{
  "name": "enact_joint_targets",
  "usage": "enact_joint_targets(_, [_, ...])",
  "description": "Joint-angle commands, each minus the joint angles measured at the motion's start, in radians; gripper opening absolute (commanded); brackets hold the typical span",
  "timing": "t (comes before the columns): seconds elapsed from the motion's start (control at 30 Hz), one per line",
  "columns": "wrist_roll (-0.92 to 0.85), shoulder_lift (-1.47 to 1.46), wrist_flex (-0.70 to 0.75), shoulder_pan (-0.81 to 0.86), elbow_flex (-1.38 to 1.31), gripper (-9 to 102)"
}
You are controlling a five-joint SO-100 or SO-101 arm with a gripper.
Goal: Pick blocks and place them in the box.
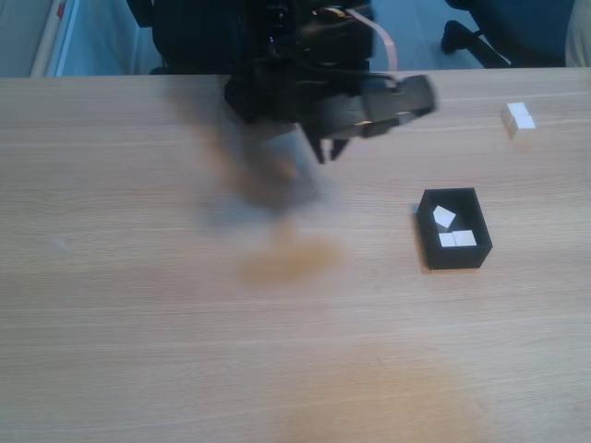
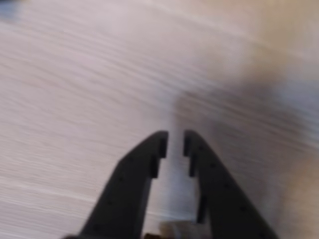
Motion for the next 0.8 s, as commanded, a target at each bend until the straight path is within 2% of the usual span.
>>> enact_joint_targets(0.0, [-0.028, 0.232, 0.018, 0.06, 0.19, 0])
enact_joint_targets(0.2, [-0.052, 0.425, -0.041, 0.167, 0.407, 0])
enact_joint_targets(0.47, [-0.026, 0.595, -0.026, 0.242, 0.578, 0])
enact_joint_targets(0.77, [-0.084, 0.761, 0.143, 0.276, 0.68, 0])
